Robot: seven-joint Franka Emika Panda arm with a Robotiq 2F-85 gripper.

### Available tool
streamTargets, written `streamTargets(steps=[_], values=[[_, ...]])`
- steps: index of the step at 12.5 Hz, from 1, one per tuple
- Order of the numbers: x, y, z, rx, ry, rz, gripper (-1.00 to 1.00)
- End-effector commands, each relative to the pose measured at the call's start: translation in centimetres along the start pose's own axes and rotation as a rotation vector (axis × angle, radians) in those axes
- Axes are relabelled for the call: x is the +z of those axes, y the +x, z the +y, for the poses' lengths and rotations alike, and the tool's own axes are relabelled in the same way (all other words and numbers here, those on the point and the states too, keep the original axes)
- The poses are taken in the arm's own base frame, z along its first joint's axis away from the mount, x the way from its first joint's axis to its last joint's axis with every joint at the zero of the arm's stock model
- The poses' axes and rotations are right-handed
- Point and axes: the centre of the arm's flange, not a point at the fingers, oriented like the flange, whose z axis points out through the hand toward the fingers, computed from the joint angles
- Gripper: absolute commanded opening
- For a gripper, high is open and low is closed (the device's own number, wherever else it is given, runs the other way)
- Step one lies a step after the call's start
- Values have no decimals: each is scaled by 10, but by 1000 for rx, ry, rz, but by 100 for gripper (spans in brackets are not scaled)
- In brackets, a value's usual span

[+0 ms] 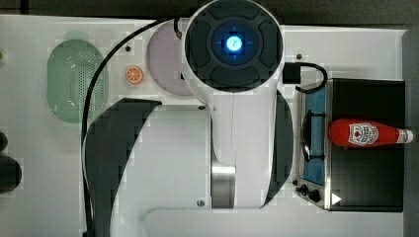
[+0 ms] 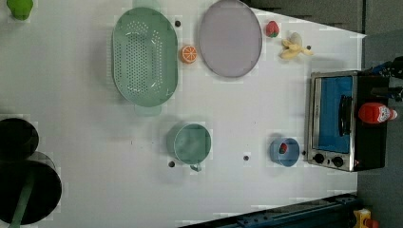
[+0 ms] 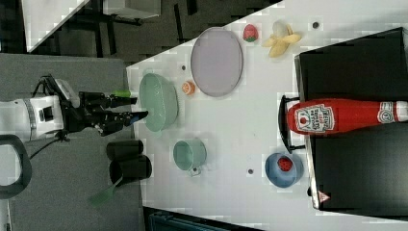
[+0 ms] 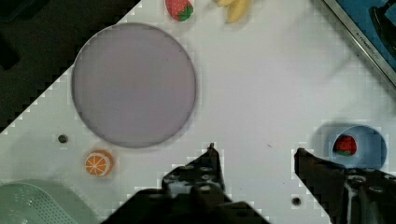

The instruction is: Pick Ketchup from oven and place it on table.

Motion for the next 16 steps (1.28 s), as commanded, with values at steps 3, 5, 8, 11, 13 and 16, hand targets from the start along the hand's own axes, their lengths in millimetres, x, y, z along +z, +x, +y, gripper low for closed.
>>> streamTargets(steps=[3, 5, 8, 11, 13, 16], values=[[-85, -60, 91, -17, 2, -16, 100], [-82, -46, 103, 15, -2, -11, 100], [-65, 0, 135, 118, 20, -10, 100], [-36, 59, 181, 253, 40, 5, 100], [-10, 95, 212, 340, 39, 17, 100], [31, 142, 253, 447, 28, 67, 100]])
